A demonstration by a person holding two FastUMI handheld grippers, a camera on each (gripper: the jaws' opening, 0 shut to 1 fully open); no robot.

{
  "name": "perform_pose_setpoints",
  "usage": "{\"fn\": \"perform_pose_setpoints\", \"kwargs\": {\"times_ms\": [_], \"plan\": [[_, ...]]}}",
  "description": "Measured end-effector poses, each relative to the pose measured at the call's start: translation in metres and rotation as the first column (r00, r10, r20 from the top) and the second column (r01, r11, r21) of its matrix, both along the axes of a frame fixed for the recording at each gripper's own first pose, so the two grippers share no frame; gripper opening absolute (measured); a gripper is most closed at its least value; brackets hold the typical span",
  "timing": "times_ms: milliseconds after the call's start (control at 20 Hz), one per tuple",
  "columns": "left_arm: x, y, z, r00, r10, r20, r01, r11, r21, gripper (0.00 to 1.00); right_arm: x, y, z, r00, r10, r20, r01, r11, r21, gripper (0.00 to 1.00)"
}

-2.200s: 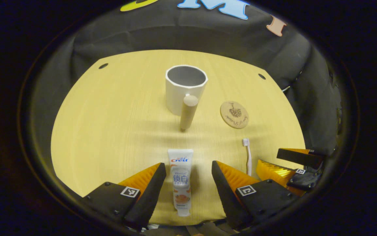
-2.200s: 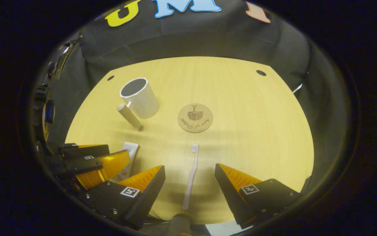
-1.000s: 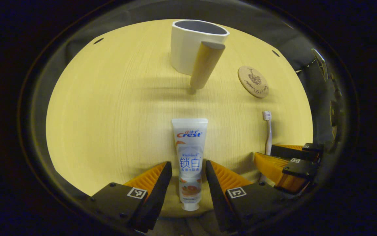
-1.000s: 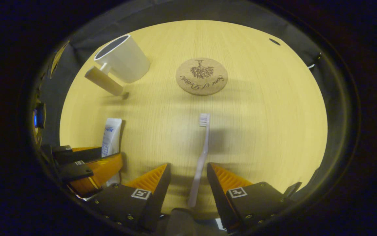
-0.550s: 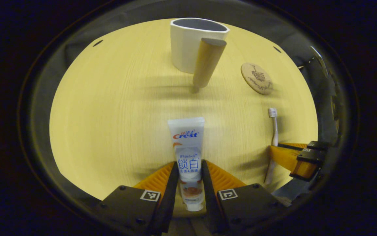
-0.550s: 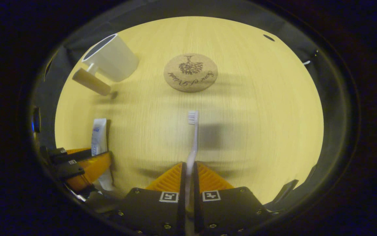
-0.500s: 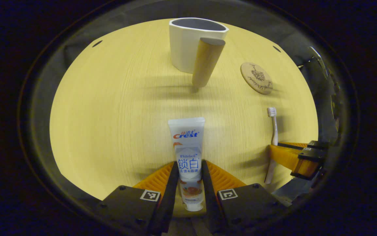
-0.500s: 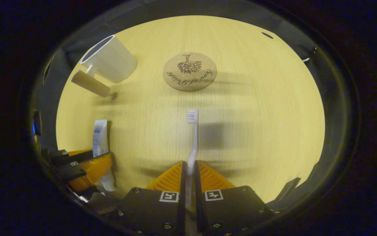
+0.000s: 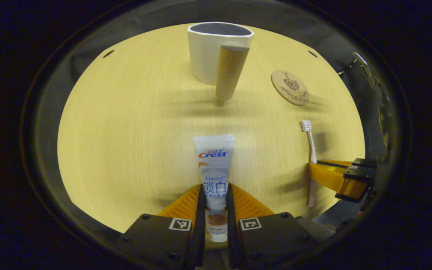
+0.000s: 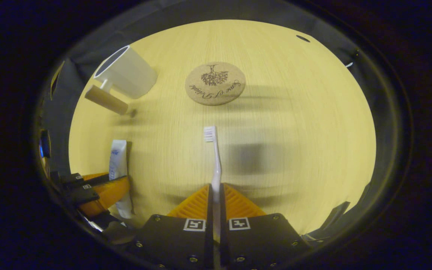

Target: Put the toothbrush and toothpaste on the desktop into the cup, then pick up the cup and place it on the coaster on the desktop.

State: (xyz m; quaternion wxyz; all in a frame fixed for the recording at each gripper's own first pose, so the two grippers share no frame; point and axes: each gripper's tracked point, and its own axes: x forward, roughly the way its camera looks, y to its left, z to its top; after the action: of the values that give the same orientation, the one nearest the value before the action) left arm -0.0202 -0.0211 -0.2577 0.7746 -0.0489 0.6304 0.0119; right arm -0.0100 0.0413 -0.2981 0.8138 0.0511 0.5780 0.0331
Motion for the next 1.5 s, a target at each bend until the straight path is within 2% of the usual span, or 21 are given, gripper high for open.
{"fn": "perform_pose_setpoints", "kwargs": {"times_ms": [50, 200, 350, 600, 900, 1200, 1500], "plan": [[0.001, -0.001, -0.001, 1.0, 0.002, 0.013, -0.002, 1.0, -0.002, 0.32, -0.003, 0.001, 0.001, 1.0, 0.01, 0.003, -0.01, 1.0, 0.001, 0.05], [0.01, -0.006, -0.001, 0.998, 0.017, 0.068, -0.013, 0.999, -0.046, 0.25, -0.001, 0.002, 0.0, 0.998, 0.029, 0.053, -0.029, 1.0, -0.003, 0.04], [0.012, -0.011, -0.001, 0.994, 0.067, 0.087, -0.06, 0.995, -0.075, 0.25, -0.002, 0.001, 0.0, 0.996, 0.017, 0.087, -0.019, 0.999, 0.026, 0.03], [0.019, -0.006, 0.001, 0.982, 0.125, 0.139, -0.112, 0.989, -0.1, 0.25, 0.003, 0.01, 0.021, 0.983, -0.019, 0.183, -0.005, 0.991, 0.132, 0.02], [0.029, 0.012, 0.019, 0.962, 0.156, 0.224, -0.138, 0.986, -0.097, 0.24, 0.007, 0.022, 0.051, 0.957, -0.014, 0.289, -0.048, 0.977, 0.206, 0.02], [0.054, 0.028, 0.053, 0.916, 0.18, 0.358, -0.151, 0.982, -0.11, 0.25, 0.014, 0.029, 0.078, 0.929, -0.017, 0.371, -0.081, 0.965, 0.247, 0.02], [0.086, 0.046, 0.094, 0.846, 0.198, 0.495, -0.158, 0.98, -0.121, 0.25, 0.024, 0.023, 0.101, 0.9, -0.025, 0.435, -0.093, 0.965, 0.246, 0.02]]}}
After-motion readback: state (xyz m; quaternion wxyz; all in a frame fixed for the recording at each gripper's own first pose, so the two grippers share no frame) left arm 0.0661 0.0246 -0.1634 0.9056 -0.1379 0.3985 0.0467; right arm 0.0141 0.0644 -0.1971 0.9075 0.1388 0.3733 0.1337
